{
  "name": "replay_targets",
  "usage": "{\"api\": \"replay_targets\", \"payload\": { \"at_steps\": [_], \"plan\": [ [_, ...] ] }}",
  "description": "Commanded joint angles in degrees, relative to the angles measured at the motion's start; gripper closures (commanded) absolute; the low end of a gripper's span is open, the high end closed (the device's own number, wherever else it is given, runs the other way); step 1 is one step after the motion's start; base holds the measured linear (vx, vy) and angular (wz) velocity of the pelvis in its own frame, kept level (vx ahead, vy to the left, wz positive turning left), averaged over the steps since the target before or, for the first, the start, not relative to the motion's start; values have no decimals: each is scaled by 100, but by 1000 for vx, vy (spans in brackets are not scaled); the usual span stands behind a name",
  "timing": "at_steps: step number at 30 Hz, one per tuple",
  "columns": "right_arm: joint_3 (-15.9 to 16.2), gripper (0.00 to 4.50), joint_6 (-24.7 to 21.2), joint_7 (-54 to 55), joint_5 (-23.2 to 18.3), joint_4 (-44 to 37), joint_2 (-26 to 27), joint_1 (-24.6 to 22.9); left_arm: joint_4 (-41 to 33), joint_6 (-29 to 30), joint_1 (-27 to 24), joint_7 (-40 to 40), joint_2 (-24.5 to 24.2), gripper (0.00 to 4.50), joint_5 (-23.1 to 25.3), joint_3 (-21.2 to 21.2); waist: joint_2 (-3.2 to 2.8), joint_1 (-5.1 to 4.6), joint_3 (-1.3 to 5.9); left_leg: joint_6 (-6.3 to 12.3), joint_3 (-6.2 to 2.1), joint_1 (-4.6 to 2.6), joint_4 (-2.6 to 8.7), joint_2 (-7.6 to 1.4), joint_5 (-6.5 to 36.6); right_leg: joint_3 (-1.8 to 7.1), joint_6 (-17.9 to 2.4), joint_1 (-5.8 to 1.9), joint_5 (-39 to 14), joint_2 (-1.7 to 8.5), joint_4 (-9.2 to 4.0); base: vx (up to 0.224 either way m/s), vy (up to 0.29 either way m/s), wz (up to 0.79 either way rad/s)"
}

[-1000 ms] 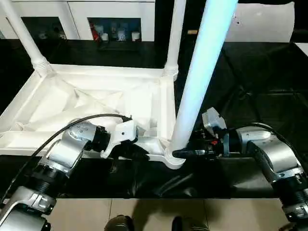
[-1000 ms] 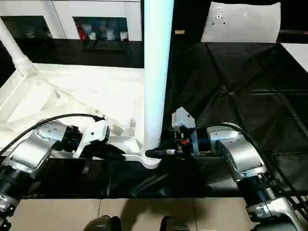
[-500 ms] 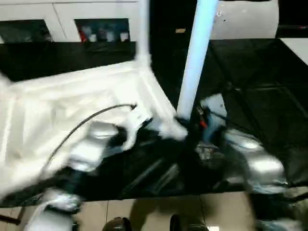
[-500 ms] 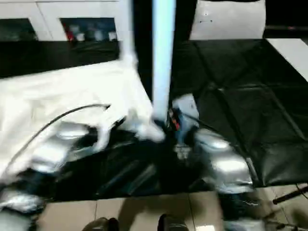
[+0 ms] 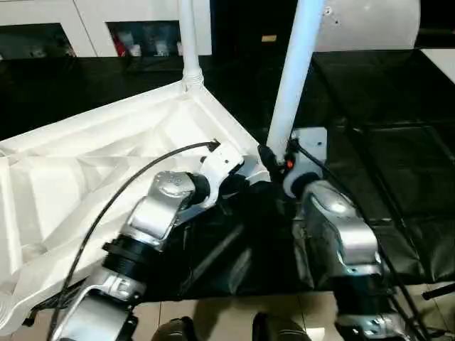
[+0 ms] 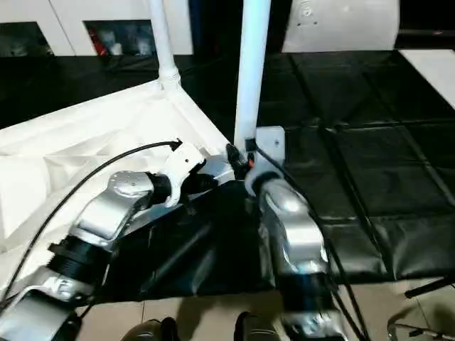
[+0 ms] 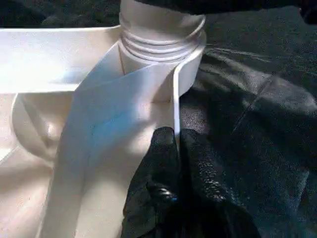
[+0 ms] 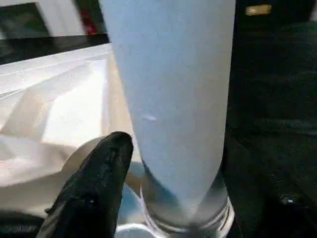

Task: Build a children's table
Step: Rotate leg to tighten

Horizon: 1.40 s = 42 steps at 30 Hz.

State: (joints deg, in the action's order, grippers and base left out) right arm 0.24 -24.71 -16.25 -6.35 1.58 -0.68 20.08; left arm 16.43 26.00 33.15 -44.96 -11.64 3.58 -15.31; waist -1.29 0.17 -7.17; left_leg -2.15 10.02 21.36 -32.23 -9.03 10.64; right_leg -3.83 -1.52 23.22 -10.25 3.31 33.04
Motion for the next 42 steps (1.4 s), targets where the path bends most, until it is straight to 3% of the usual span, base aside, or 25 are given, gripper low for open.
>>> {"api": "replay_targets", "payload": {
  "at_steps": [1,5,7,8,9,11,15,21,25,34,42],
  "plan": [
    [375,126,-118,-837,-400,-282,-252,-266,32,-273,-119,-280,-179,450,-8,-103,27,32,347,632,-154,-18,336,-401,502,363,-1368,-335,-457,559,-320,0,0,0],
    [229,90,-150,-1722,-624,-611,-1045,-498,55,-693,-226,-814,-541,450,-136,-125,27,27,356,806,-149,-11,314,-412,440,353,-1457,-353,-244,555,-288,0,0,0],
    [209,66,-141,-2052,-691,-689,-1304,-550,75,-815,-239,-1001,-667,450,-153,-164,29,38,340,784,-140,-31,316,-413,586,348,-1447,-340,-622,552,-329,0,0,0],
    [180,66,-58,-2758,-874,-791,-1822,-616,135,-1088,-260,-1439,-926,450,-245,-217,22,53,335,767,-137,-45,317,-416,648,346,-1428,-330,-753,550,-344,0,0,0],
    [180,56,-58,-2758,-874,-791,-1822,-616,135,-1088,-260,-1439,-926,450,-245,-217,31,80,325,754,-143,-49,318,-425,743,351,-1354,-350,-936,550,-356,0,0,0],
    [171,39,-3,-3204,-1012,-796,-2152,-603,147,-1323,-278,-1869,-1073,450,-433,-202,16,81,322,722,-138,-53,327,-440,761,355,-1367,-314,-976,548,-347,0,0,0],
    [293,39,91,-4038,-1225,-686,-2617,-481,122,-1496,-276,-2638,-1345,450,-700,-283,15,174,374,787,-125,-88,298,-454,547,355,-1514,-310,-656,557,-294,0,0,0],
    [670,39,328,-5206,-1343,-303,-3074,-196,186,-1703,-182,-3501,-1693,450,-842,-491,42,260,392,940,-104,-72,264,-459,319,341,-1663,-326,-341,560,-228,0,0,0],
    [832,69,511,-5568,-1282,78,-3071,17,166,-1793,-165,-3688,-1744,450,-817,-569,53,321,400,884,-103,-75,251,-464,349,337,-1657,-317,-533,571,-231,0,0,0],
    [1127,147,695,-6009,-1207,652,-2995,456,59,-1800,-123,-3796,-1685,450,-881,-641,97,343,369,693,-103,-75,256,-461,596,349,-1550,-290,-1110,576,-268,0,0,0],
    [1263,223,791,-6187,-1142,1033,-2916,691,135,-1871,-93,-3838,-1714,450,-834,-647,102,343,374,632,-111,-69,253,-462,627,348,-1526,-292,-1177,575,-259,0,0,0]
  ]
}}
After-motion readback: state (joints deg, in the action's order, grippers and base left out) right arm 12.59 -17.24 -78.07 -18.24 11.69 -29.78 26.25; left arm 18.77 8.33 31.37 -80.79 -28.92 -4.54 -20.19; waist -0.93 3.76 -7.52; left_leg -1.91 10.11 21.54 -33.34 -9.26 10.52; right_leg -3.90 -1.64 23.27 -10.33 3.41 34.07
